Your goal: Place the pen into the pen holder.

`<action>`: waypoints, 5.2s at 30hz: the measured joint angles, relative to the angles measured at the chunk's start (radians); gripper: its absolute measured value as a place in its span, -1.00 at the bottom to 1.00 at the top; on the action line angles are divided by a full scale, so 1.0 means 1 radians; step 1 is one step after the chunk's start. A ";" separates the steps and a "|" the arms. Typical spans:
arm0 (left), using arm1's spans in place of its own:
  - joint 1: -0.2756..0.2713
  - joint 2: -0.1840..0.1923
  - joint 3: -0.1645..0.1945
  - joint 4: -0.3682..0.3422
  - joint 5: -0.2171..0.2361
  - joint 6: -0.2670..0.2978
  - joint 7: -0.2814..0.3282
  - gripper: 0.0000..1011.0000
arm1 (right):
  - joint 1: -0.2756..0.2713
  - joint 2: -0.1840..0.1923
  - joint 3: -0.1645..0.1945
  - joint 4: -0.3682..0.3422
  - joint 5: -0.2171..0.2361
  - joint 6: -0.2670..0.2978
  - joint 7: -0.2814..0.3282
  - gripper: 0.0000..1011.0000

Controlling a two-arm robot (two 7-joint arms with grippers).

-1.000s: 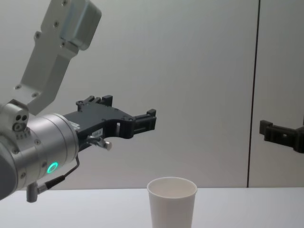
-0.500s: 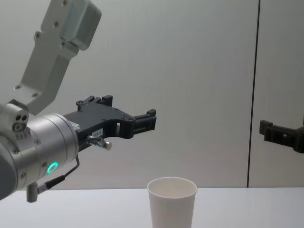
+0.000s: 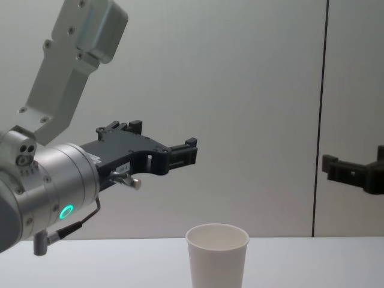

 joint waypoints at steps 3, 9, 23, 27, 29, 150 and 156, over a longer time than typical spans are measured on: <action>0.000 0.000 0.000 0.000 0.000 0.000 0.000 0.99 | 0.014 -0.011 -0.004 0.010 -0.009 0.025 -0.003 0.98; 0.000 0.000 0.000 0.000 0.000 0.000 0.000 0.99 | 0.044 -0.039 -0.013 0.034 -0.025 0.083 -0.021 0.98; 0.000 0.000 0.000 0.000 0.000 0.000 0.000 0.99 | 0.098 -0.098 -0.027 0.089 -0.036 0.252 -0.094 0.98; 0.000 0.000 0.000 0.000 0.000 0.000 0.000 0.99 | 0.112 -0.114 -0.030 0.107 -0.034 0.306 -0.115 0.98; 0.000 0.000 0.000 0.000 0.000 0.000 0.000 0.99 | 0.116 -0.119 -0.031 0.113 -0.032 0.322 -0.119 0.98; 0.000 0.000 0.000 0.000 0.000 0.000 0.000 0.99 | 0.226 -0.279 -0.052 0.335 -0.158 0.442 -0.155 -0.65; 0.000 0.000 0.000 0.000 0.000 0.000 0.000 0.99 | 0.216 -0.272 -0.051 0.311 -0.169 0.359 -0.121 -0.65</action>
